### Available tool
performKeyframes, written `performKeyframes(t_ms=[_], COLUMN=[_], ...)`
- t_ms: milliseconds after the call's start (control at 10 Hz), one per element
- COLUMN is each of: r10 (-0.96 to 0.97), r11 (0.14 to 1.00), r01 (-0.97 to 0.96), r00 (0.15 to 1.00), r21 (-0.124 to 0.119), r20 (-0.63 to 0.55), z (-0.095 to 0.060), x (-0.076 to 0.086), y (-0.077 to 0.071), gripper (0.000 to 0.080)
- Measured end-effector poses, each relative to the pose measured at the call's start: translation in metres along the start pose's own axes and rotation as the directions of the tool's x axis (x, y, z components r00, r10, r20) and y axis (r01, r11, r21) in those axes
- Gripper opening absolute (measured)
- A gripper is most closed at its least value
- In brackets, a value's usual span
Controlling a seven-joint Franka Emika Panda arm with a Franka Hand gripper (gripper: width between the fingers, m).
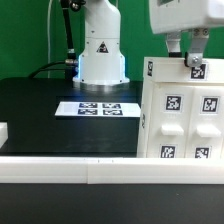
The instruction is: Assemble cabinet
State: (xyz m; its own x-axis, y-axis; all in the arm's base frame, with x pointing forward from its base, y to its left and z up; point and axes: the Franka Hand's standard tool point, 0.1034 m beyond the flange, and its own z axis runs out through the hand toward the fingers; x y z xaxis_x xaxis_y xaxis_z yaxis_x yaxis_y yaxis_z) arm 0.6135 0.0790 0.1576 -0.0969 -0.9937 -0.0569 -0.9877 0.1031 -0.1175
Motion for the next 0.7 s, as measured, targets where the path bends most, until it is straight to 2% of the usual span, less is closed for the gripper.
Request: performKeyframes(t_ms=[200,700], r10=[0.258,0.370], r11=[0.966,0.929], r01=[-0.258,-0.371], r00=[0.966,0.927], r21=[0.000,-0.007], r20=[0.012,0.065], z=[-0.0002,-0.0013], x=[-0.0023,-0.0048], y=[0.0002,-0.0021], gripper=[0.0560,0.0560])
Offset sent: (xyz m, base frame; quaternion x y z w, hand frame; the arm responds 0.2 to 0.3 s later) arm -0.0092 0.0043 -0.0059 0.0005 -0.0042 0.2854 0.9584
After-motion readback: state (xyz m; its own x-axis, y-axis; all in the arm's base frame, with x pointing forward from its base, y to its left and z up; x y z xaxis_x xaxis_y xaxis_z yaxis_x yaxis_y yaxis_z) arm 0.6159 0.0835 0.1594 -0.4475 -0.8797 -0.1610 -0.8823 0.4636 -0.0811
